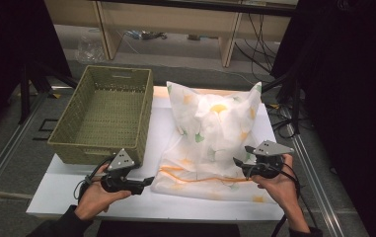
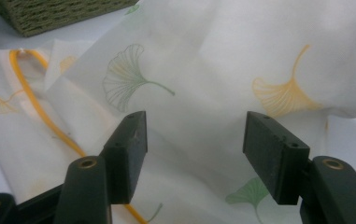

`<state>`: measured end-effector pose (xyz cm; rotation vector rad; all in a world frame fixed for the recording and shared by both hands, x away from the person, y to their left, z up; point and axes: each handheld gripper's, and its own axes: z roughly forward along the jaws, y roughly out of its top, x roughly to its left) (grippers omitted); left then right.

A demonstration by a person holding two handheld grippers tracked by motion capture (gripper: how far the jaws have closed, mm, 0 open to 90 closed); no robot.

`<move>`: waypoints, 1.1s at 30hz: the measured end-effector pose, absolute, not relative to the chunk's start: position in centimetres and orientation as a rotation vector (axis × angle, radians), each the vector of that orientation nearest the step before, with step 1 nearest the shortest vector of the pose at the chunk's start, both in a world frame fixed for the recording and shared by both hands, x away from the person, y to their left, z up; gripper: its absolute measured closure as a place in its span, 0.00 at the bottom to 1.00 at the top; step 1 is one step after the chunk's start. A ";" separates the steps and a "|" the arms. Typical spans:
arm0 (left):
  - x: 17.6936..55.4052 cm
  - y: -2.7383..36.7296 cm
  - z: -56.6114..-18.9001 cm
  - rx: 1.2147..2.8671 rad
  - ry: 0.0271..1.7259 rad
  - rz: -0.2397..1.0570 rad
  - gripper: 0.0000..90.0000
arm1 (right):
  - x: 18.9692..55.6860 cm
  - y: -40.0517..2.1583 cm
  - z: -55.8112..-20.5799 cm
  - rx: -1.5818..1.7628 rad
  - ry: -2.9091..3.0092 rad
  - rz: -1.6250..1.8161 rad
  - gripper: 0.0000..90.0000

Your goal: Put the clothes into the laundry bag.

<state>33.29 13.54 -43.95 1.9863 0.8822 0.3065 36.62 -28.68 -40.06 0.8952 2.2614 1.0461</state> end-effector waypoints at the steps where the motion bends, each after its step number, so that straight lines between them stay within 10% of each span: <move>1: 33.3 13.7 -43.9 2.001 0.866 0.308 0.32 | 36.6 -28.6 -40.1 0.903 2.269 1.032 0.40; 33: 30.6 14.3 -44.5 1.998 0.868 0.298 0.20 | 31.5 -27.6 -42.0 0.972 2.254 1.149 0.27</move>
